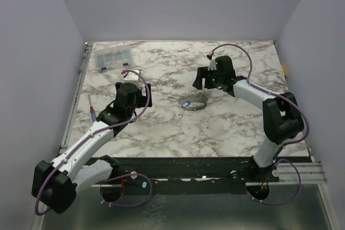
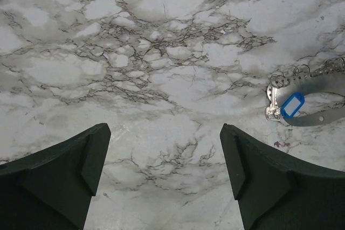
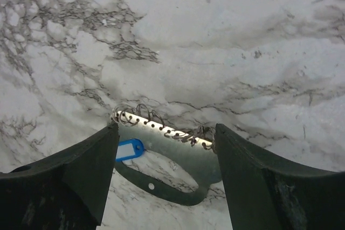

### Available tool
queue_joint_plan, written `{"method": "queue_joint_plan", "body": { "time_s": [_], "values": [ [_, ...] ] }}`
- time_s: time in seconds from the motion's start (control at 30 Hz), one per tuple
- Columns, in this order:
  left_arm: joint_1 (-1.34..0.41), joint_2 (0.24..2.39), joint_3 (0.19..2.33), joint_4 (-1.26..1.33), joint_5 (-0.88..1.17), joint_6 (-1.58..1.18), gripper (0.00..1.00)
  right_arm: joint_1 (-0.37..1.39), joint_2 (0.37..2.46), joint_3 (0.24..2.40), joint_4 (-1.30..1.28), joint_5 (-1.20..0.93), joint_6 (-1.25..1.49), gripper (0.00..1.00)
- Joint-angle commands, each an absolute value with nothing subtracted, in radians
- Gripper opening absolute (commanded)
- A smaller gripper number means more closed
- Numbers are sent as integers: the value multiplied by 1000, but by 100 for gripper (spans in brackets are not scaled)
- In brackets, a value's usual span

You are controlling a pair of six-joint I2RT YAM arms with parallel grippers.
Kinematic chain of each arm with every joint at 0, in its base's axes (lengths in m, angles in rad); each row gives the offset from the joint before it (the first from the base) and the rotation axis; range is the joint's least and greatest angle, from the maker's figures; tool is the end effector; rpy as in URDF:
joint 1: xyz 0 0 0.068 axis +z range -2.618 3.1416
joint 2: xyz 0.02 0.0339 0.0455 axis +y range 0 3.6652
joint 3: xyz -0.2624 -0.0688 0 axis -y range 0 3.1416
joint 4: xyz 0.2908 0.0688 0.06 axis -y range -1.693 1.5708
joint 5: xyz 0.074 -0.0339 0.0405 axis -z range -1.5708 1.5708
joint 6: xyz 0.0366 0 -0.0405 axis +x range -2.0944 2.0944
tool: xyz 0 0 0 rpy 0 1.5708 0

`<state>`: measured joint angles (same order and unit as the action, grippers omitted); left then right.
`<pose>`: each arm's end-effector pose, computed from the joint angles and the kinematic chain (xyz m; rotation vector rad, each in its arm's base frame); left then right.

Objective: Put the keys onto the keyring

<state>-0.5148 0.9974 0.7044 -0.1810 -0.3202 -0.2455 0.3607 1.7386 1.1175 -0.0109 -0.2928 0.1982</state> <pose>0.2408 -0.1230 0.2578 0.0734 2.0210 -0.1544 0.3922 0.1592 0.1874 -0.3485 2.2170 0.6303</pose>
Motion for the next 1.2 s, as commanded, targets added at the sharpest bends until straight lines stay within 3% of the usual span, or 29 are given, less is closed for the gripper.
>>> {"method": "queue_joint_plan", "body": {
  "time_s": [0.0,0.23,0.37,0.57,1.17],
  "values": [
    [-516,988,701,-167,-290,-252,92,370,1759,1137,-175,-54,378,75],
    [-516,985,695,-154,-278,-255,90,368,1737,1115,-250,-6,381,70],
    [-516,988,693,-151,-275,-255,89,369,1745,1095,-251,31,336,58],
    [-516,988,689,-148,-276,-257,88,370,1761,1061,-202,90,198,51],
    [-515,992,687,-145,-279,-253,88,370,1864,1069,-115,60,103,42]
  ]
}}
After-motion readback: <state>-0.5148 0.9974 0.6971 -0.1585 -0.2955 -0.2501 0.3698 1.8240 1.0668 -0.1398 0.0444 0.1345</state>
